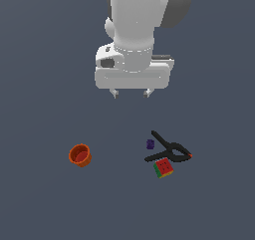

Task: Pick up a designated object from a clutter of objects.

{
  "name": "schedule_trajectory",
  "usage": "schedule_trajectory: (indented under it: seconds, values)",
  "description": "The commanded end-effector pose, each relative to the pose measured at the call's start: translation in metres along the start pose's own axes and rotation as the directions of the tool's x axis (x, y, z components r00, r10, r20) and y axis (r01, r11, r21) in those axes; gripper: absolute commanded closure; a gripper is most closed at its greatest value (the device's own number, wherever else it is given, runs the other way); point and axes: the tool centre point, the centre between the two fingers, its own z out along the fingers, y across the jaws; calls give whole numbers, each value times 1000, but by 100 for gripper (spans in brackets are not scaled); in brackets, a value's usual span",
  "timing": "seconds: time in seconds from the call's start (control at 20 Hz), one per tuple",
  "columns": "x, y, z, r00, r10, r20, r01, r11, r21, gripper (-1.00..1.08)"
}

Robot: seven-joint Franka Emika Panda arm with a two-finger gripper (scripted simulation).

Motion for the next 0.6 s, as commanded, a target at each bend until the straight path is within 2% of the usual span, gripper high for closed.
schedule_trajectory:
  seconds: [0.0,0.55]
  values:
    - [0,0,0,1000,0,0,0,1000,0,-20]
    - [1,-8,3,999,-43,11,44,999,-12,-20]
